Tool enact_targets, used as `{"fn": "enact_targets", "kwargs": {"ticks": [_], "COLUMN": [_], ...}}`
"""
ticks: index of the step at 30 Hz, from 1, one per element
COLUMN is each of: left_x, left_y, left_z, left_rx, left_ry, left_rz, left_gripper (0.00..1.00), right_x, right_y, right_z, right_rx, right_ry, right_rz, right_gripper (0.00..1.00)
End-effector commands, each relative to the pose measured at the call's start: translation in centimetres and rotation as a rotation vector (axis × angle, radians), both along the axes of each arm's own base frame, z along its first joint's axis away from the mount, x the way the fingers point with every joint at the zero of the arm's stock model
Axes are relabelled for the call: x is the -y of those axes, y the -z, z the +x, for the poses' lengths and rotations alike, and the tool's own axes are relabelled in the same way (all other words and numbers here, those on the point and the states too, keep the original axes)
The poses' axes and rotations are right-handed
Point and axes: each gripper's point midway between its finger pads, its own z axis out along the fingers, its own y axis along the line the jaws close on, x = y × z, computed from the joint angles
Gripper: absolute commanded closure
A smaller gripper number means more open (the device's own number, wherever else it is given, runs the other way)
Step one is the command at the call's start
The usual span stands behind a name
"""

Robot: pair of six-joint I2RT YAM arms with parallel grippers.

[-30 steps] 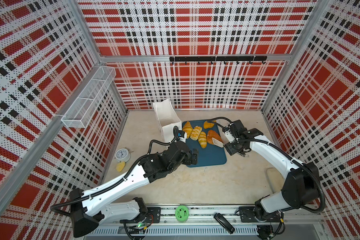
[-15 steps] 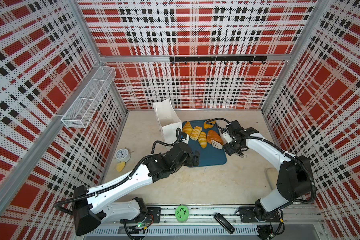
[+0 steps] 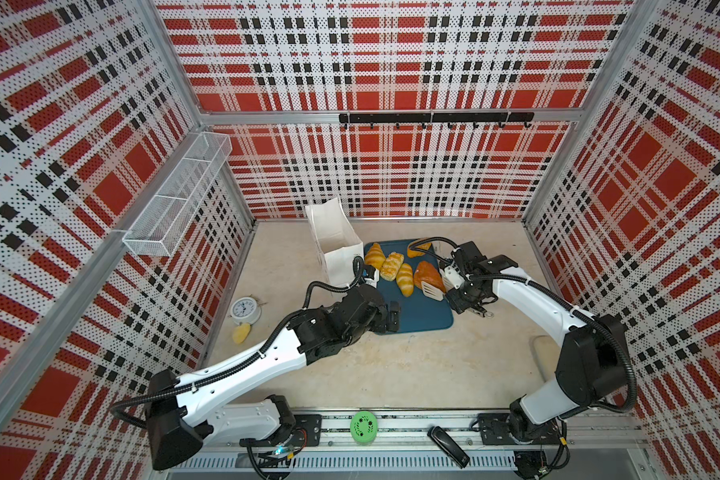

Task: Place the fake bread into the paper bag
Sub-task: 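Lower the open tongs around the triangular orange pastry with the right gripper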

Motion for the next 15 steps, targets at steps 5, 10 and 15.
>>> {"fn": "enact_targets", "kwargs": {"ticks": [5,10,15], "left_x": [0.4,0.6,0.9], "left_y": [-0.1,0.0,-0.1], "left_z": [0.0,0.1,0.3], "left_rx": [0.006,0.002,0.002], "left_ry": [0.000,0.002,0.006], "left_rz": [-0.012,-0.009,-0.007], "left_gripper": [0.01,0.01,0.01], "right_x": [0.9,1.1,0.5], "right_y": [-1.6,-2.0,-1.6], "right_z": [0.9,2.1,2.8], "right_rx": [0.070,0.103,0.106], "right_ry": [0.004,0.023,0.002], "right_rz": [-0.071,-0.100,-0.092], "right_gripper": [0.38,0.37,0.36]}}
